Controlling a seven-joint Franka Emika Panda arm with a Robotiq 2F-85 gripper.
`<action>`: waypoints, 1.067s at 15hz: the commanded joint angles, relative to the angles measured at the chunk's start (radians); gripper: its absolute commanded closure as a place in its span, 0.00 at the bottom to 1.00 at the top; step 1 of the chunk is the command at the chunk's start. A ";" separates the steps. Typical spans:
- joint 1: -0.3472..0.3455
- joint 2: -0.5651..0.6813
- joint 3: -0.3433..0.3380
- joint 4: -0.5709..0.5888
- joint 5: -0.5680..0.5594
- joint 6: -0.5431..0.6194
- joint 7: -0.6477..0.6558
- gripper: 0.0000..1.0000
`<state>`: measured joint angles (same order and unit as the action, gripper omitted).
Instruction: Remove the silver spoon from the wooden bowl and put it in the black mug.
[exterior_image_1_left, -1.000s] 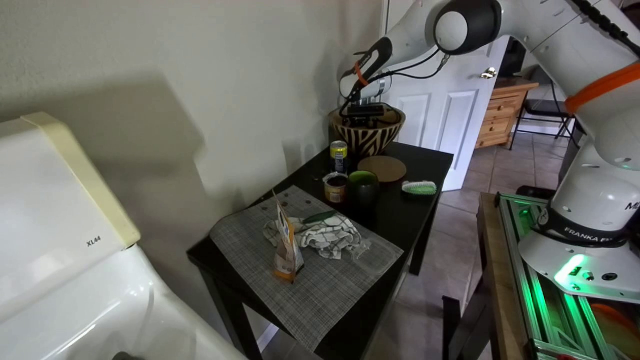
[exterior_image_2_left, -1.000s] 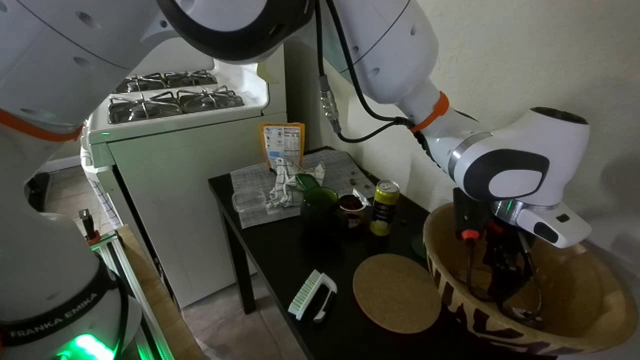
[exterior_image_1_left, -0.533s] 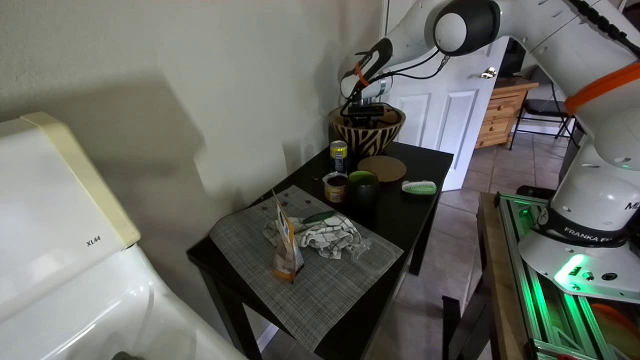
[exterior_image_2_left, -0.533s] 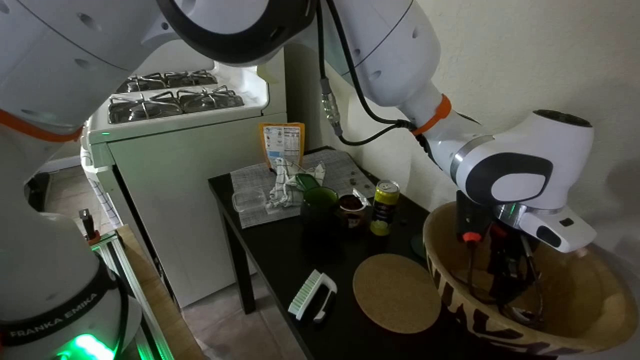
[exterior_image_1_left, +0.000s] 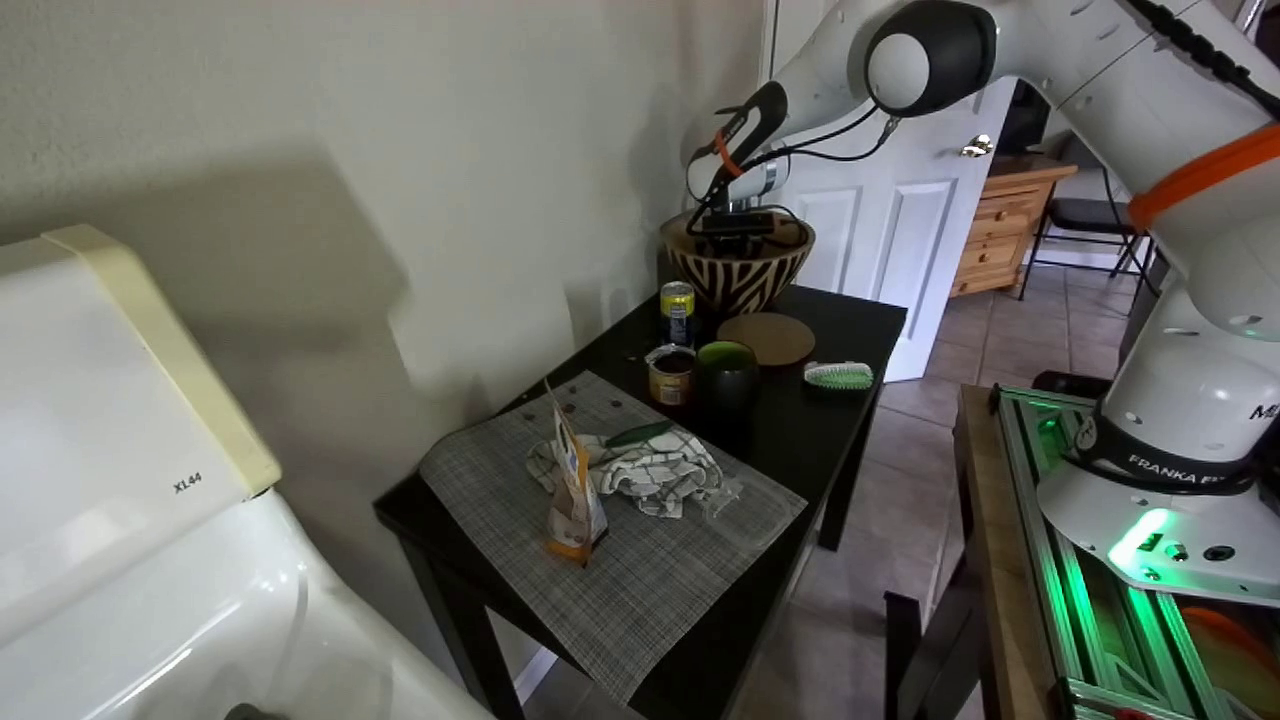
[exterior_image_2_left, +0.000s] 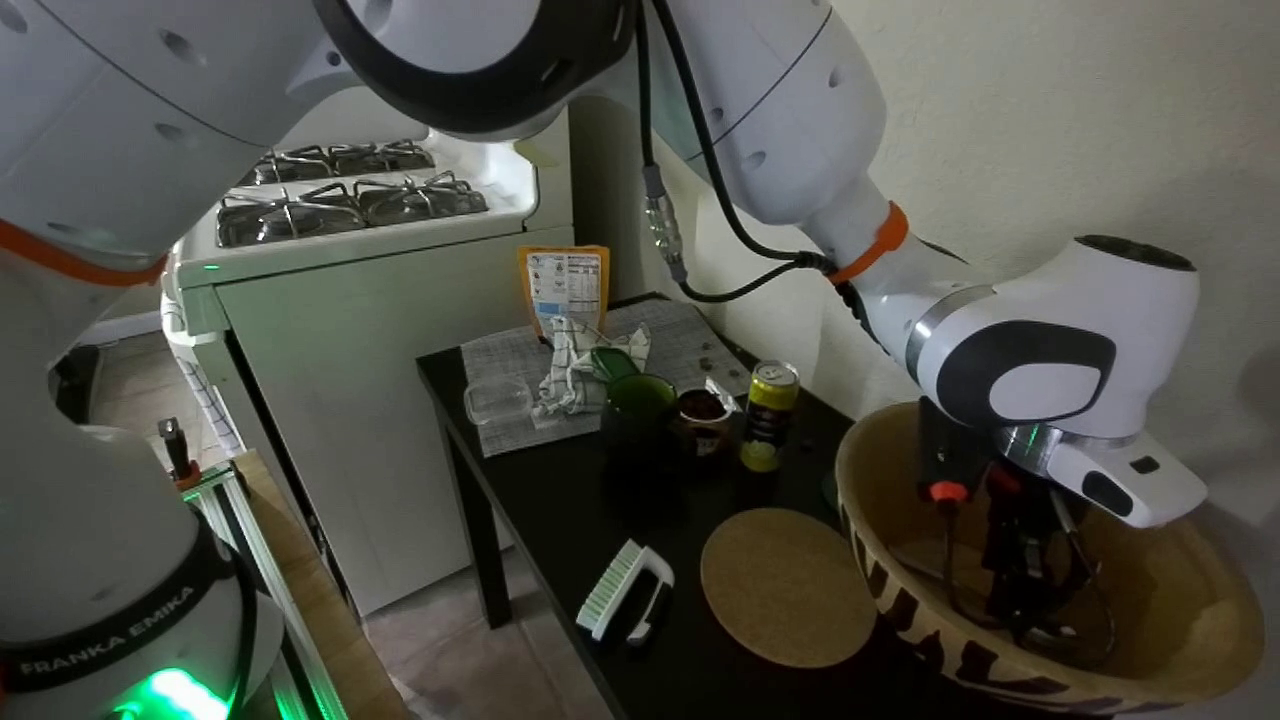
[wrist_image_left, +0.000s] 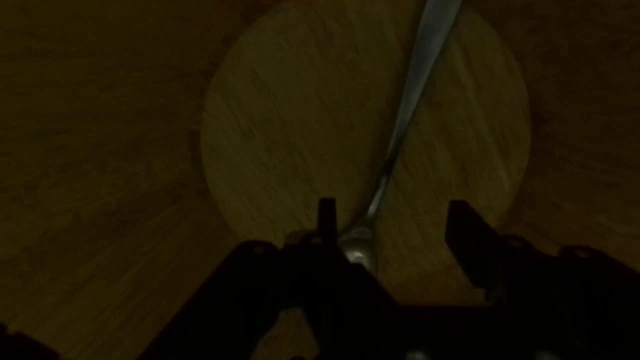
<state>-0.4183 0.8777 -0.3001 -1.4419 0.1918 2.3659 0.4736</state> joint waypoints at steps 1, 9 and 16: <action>-0.005 -0.012 -0.015 -0.031 0.012 -0.004 -0.006 0.41; 0.018 0.007 -0.038 -0.045 -0.016 -0.013 0.004 0.84; 0.042 0.010 -0.049 -0.060 -0.026 -0.006 0.015 0.98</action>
<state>-0.3922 0.8840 -0.3313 -1.4747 0.1784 2.3610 0.4737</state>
